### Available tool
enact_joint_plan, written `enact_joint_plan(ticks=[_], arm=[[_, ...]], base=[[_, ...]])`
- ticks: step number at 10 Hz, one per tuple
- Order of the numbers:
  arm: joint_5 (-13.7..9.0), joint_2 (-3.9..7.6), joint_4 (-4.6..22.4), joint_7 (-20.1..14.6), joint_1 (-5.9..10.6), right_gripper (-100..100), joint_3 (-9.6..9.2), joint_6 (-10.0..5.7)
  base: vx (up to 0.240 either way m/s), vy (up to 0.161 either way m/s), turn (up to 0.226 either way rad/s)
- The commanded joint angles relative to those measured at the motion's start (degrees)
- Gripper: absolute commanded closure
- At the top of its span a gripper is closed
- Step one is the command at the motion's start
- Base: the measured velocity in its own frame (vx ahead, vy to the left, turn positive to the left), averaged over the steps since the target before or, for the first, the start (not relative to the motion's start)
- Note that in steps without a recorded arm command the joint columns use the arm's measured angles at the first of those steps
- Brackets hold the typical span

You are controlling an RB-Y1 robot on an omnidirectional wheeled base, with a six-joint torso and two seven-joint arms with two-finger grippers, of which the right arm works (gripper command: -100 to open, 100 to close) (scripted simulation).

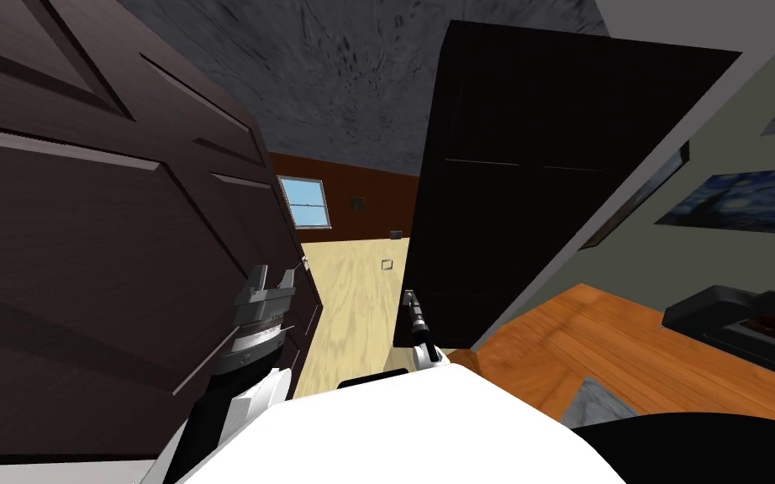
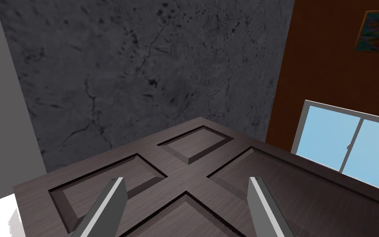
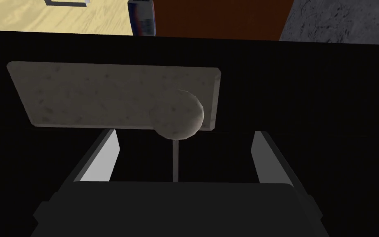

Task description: Push the door open

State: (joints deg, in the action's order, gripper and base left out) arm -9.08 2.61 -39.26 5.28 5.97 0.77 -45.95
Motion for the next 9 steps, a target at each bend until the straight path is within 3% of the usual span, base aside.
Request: enact_joint_plan(ticks=[1,2,3,8,9], arm=[[-0.09,-0.46,0.40,0.04,0.08,-100,0.17,-0.49],[-0.05,-0.28,0.06,0.02,-0.05,-100,0.09,-0.19],[-0.05,-0.28,0.06,0.02,-0.05,100,0.09,-0.19],[-0.05,-0.28,0.06,0.02,-0.05,100,0.09,-0.19],[-0.45,0.36,0.28,0.26,-0.09,100,0.85,-0.03]], base=[[0.232,-0.022,0.030],[0.097,-0.011,0.001],[-0.022,0.005,-0.003],[-0.016,0.002,0.002],[0.105,0.024,-0.020]])
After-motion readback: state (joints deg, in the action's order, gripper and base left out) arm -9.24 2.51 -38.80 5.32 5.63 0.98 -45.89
